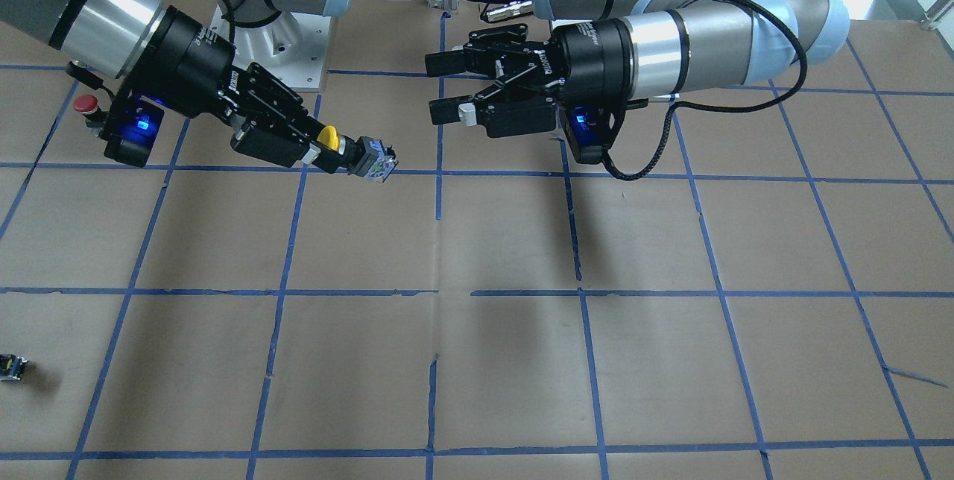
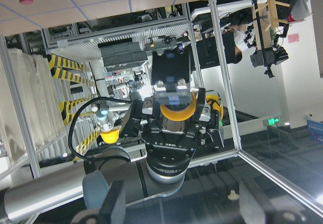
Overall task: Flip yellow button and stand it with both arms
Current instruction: 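Carry the button with the right gripper away while the left gripper withdraws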
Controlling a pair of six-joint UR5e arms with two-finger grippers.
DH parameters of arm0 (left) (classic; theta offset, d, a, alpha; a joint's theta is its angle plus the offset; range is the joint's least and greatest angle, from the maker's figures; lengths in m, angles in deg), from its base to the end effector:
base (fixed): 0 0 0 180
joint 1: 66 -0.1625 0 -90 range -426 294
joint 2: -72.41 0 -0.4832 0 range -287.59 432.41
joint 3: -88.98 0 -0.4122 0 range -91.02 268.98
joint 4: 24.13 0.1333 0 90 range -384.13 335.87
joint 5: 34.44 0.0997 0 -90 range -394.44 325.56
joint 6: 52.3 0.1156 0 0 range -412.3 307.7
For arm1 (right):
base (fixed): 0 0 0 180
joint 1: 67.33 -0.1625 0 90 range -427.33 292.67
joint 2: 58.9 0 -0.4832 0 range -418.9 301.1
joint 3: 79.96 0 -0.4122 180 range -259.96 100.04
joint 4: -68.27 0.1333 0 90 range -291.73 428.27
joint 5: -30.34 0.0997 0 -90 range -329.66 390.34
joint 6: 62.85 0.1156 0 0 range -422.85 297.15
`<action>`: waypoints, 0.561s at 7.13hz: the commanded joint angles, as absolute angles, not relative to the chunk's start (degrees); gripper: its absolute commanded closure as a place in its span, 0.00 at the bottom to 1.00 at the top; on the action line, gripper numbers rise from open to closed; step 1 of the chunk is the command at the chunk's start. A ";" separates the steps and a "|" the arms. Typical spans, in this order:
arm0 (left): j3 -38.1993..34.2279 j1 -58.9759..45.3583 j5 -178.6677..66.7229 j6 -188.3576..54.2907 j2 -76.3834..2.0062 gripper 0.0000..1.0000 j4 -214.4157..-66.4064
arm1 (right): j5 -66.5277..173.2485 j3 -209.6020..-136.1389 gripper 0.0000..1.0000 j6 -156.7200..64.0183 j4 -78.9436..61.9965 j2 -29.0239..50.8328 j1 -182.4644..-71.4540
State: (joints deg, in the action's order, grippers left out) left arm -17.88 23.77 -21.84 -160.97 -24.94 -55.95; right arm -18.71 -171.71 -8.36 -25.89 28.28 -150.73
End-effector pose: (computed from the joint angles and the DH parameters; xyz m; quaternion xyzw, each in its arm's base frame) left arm -0.2440 -0.5355 0.5075 0.5011 -0.5826 -0.3518 0.5346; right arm 0.1463 -0.5542 0.5243 0.4772 0.8062 0.1450 0.3183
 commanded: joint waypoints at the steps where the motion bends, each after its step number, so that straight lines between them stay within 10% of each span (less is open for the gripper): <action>1: -14.12 29.69 -10.48 -160.50 -24.37 0.22 -57.17 | -38.04 -172.42 0.93 -23.14 -26.64 27.85 -150.65; 4: -11.05 32.86 2.07 -148.88 -22.35 0.25 -67.76 | -53.67 -176.80 0.96 -28.22 -27.26 27.84 -144.97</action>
State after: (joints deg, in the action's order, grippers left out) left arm -12.47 31.37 -3.55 -155.06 -23.22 -62.39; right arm -48.84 -174.89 -27.43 -27.05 27.89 -148.40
